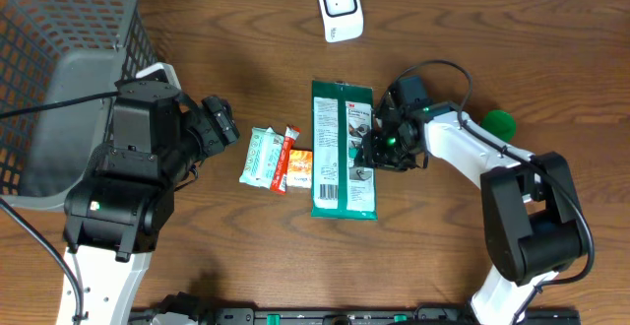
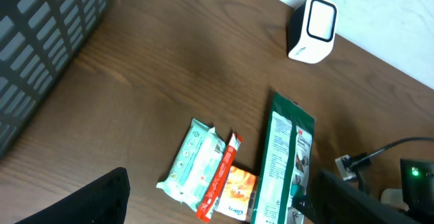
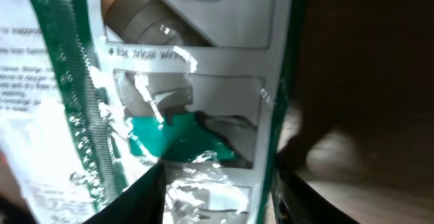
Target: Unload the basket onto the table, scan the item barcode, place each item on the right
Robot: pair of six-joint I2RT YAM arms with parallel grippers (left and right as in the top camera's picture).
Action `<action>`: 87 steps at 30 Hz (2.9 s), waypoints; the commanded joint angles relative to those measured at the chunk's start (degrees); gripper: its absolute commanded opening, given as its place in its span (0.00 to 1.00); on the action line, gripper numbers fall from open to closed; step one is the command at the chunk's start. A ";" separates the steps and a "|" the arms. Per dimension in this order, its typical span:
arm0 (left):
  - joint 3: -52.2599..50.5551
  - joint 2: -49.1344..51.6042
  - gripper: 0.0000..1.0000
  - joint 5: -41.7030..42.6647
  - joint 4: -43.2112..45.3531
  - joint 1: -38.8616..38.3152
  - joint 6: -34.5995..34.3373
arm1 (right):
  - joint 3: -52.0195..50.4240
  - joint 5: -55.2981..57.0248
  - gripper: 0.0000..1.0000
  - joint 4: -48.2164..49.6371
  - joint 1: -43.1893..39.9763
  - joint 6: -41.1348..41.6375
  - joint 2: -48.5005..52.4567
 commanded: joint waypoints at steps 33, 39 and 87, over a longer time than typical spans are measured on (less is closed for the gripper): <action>0.87 -0.04 0.86 -0.96 -0.07 0.20 1.03 | -13.68 -20.20 0.01 22.67 -4.79 3.50 0.50; 0.87 -0.02 0.86 -0.96 -0.07 0.20 1.03 | -13.66 -20.63 0.01 21.88 -5.09 4.17 0.50; 0.87 -0.04 0.86 -0.96 -0.22 0.20 1.03 | -13.66 -23.08 0.01 23.89 -9.70 2.82 0.50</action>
